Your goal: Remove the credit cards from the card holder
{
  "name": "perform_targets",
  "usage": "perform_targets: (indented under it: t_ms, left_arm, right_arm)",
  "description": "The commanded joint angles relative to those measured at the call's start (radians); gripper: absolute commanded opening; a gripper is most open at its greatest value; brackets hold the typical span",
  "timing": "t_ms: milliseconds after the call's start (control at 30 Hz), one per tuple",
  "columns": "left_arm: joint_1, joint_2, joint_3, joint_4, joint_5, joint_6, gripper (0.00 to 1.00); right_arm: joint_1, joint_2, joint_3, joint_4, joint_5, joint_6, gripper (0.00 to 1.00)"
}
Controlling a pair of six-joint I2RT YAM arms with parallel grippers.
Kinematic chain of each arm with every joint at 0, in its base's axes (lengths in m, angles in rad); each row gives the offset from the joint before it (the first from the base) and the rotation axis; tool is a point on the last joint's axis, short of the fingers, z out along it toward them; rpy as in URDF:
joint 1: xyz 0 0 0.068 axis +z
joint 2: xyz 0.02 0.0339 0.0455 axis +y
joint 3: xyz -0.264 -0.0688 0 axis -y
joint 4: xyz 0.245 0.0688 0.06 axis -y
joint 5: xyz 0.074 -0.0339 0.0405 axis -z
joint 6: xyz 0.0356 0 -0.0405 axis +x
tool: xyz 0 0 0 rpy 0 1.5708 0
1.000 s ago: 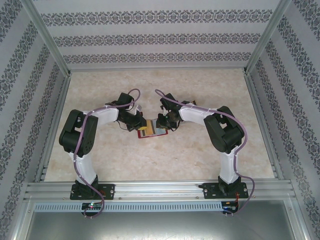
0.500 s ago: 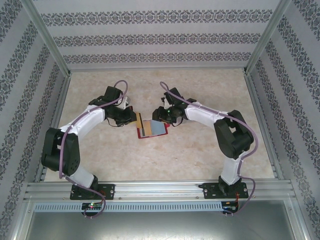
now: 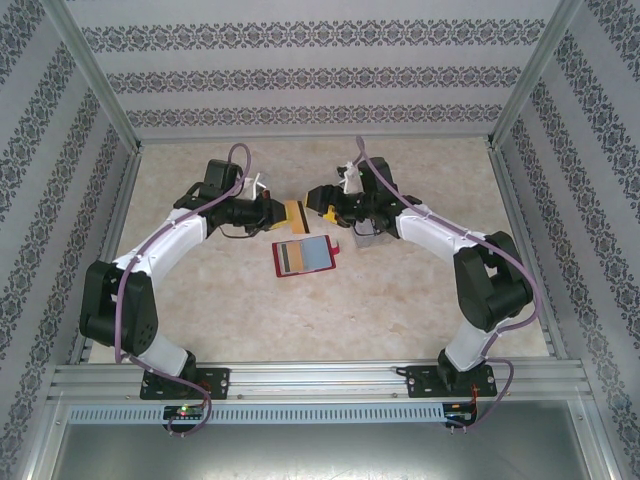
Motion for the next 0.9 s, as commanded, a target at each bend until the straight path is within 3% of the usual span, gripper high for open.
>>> perform_targets:
  t_ms: [0, 167, 367, 700, 867]
  left_arm:
    - [0.004, 0.022, 0.036, 0.143, 0.102, -0.096, 0.00]
    - [0.004, 0.032, 0.025, 0.253, 0.124, -0.185, 0.00]
    - [0.005, 0.036, 0.020, 0.291, 0.117, -0.229, 0.00]
    - [0.005, 0.045, 0.005, 0.319, 0.107, -0.256, 0.00]
    - [0.004, 0.038, 0.006, 0.315, 0.107, -0.254, 0.00]
  right_arm:
    - [-0.034, -0.004, -0.026, 0.238, -0.174, 0.107, 0.74]
    - [-0.052, 0.011, -0.014, 0.295, -0.256, 0.144, 0.71]
    - [-0.078, 0.032, -0.046, 0.490, -0.303, 0.278, 0.54]
    - [-0.085, 0.039, -0.069, 0.552, -0.310, 0.316, 0.24]
    - [-0.079, 0.037, -0.072, 0.576, -0.312, 0.332, 0.15]
